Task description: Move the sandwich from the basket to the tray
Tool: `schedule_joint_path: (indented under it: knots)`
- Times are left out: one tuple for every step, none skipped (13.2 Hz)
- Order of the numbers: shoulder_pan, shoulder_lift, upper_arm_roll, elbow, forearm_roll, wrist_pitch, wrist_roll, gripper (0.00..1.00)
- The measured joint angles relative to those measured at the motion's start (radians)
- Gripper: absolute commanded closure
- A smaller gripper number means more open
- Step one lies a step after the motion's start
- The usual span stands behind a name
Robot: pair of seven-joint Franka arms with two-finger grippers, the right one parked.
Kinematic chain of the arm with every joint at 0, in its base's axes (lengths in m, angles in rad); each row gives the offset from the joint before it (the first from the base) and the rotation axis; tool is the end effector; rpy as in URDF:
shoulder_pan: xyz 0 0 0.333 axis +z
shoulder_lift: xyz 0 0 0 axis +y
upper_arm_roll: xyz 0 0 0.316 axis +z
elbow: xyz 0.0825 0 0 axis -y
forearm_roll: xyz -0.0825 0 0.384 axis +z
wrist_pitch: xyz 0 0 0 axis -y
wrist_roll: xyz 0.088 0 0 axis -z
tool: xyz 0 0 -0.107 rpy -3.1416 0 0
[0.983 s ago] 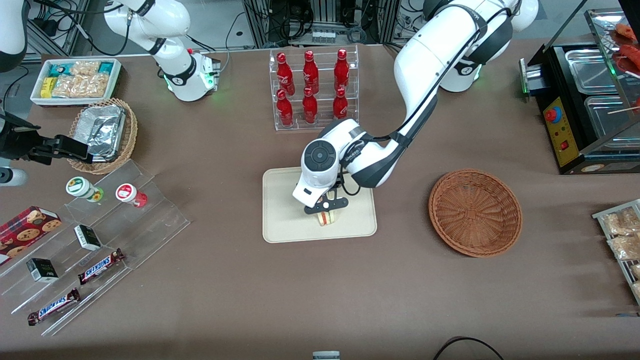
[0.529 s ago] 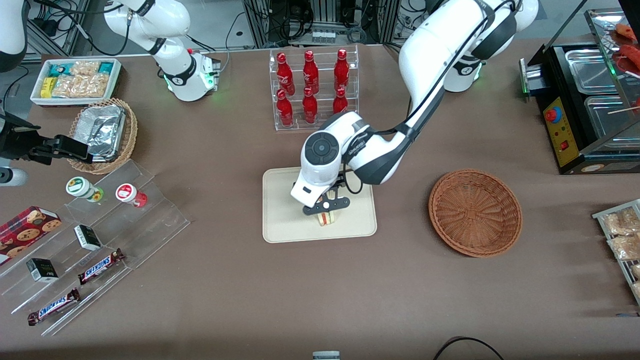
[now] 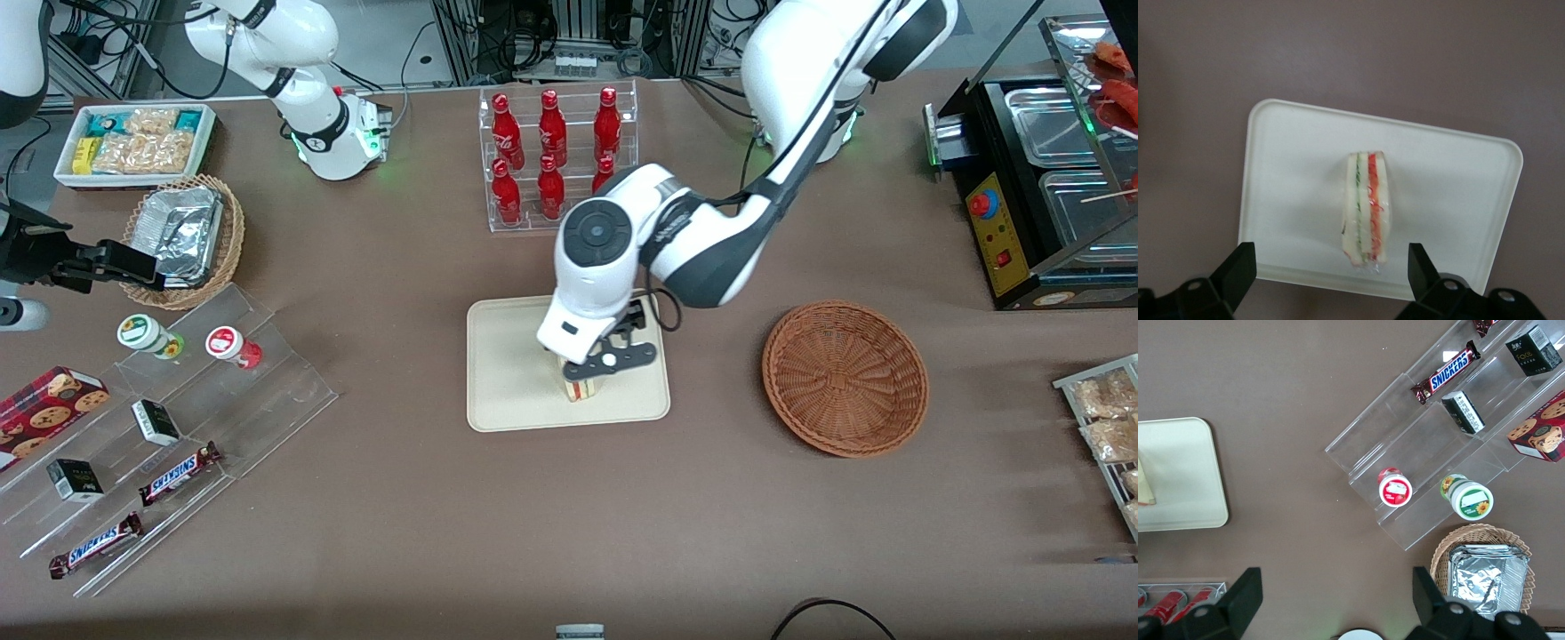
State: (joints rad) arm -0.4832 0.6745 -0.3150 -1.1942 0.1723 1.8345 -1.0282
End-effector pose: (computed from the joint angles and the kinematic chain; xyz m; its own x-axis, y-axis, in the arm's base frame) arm 0.5656 -0.4721 0.3997 0.9687 0.2466 -0.0269 0.2469 -0.9690 0.0109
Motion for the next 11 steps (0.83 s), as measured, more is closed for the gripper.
schedule_joint_path:
  knots:
    - [0.031, -0.018, 0.0, -0.007, 0.0, -0.007, 0.016, 0.0]
    - [0.065, -0.039, 0.0, -0.023, 0.0, -0.012, 0.055, 0.0]
    - [0.098, -0.064, 0.0, -0.047, -0.002, -0.016, 0.101, 0.0]
    - [0.127, -0.089, -0.001, -0.074, -0.003, -0.019, 0.143, 0.0]
    - [0.154, -0.114, -0.001, -0.103, -0.005, -0.02, 0.177, 0.0]
    - [0.178, -0.134, -0.001, -0.125, -0.006, -0.02, 0.21, 0.0]
    - [0.199, -0.15, -0.001, -0.143, -0.009, -0.021, 0.247, 0.0]
    - [0.219, -0.164, -0.001, -0.157, -0.012, -0.024, 0.284, 0.0]
    - [0.239, -0.175, 0.0, -0.168, -0.013, -0.027, 0.321, 0.0]
    - [0.262, -0.185, 0.0, -0.174, -0.013, -0.032, 0.365, 0.0]
    - [0.291, -0.195, 0.0, -0.179, -0.016, -0.044, 0.423, 0.0]
